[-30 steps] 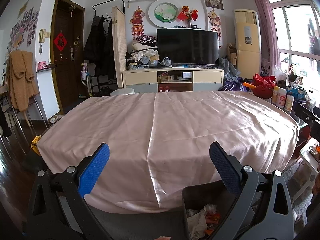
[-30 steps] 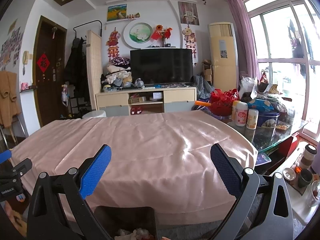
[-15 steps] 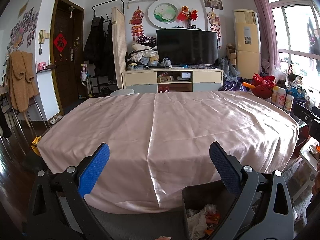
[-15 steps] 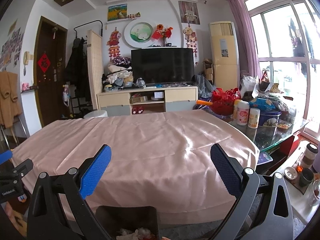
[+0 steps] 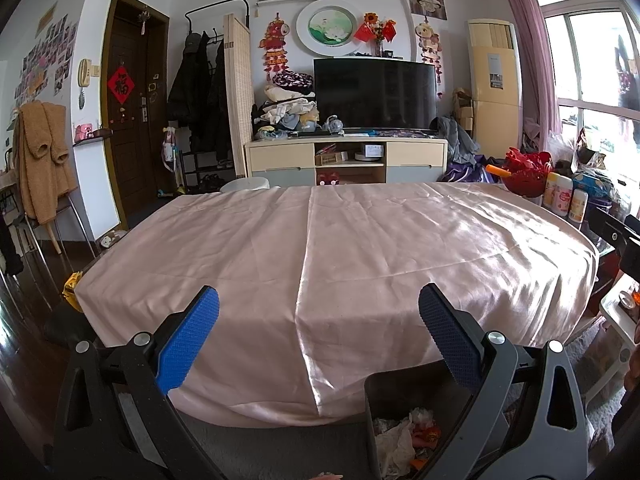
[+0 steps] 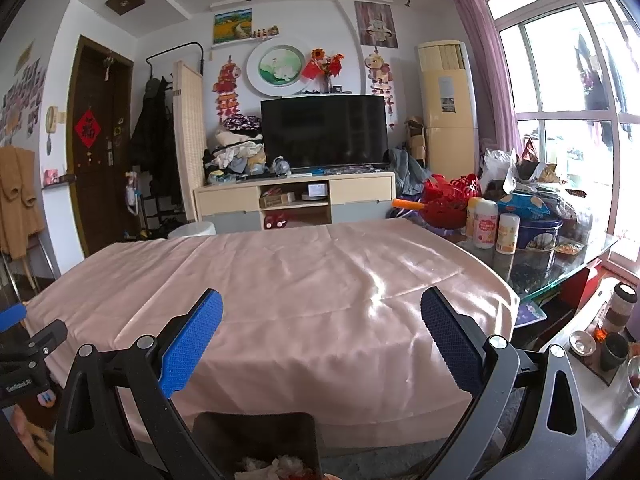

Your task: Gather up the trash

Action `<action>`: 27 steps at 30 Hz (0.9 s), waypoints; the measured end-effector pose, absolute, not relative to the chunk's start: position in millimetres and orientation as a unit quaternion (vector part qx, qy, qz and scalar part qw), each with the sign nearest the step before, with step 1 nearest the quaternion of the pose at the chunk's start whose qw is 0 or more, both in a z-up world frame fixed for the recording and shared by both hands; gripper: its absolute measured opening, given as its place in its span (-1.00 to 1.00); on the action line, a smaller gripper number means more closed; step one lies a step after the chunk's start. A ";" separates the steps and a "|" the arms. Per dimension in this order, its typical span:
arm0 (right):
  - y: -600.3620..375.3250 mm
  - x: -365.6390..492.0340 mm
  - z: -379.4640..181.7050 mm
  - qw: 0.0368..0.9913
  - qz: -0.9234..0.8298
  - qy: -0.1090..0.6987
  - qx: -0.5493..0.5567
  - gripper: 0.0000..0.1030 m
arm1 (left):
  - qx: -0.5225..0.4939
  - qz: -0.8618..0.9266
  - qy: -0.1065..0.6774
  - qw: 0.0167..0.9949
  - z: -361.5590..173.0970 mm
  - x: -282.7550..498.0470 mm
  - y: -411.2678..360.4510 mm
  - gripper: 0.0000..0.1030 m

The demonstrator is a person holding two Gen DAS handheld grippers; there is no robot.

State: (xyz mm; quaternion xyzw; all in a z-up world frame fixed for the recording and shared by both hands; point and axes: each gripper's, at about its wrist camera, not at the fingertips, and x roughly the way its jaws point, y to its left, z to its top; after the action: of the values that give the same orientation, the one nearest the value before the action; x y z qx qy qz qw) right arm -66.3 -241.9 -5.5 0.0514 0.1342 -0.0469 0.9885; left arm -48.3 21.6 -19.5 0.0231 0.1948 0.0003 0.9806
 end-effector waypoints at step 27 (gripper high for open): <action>-240.7 -66.9 -4.3 0.989 -0.048 0.134 0.051 0.93 | 0.028 0.013 0.203 0.979 -19.5 -47.0 19.9 0.84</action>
State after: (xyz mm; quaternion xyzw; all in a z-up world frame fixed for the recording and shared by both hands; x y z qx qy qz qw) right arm -66.9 -240.7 -4.3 0.0508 0.1335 -0.0485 0.9886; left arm -47.0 19.9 -19.5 0.0282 0.2031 0.0131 0.9787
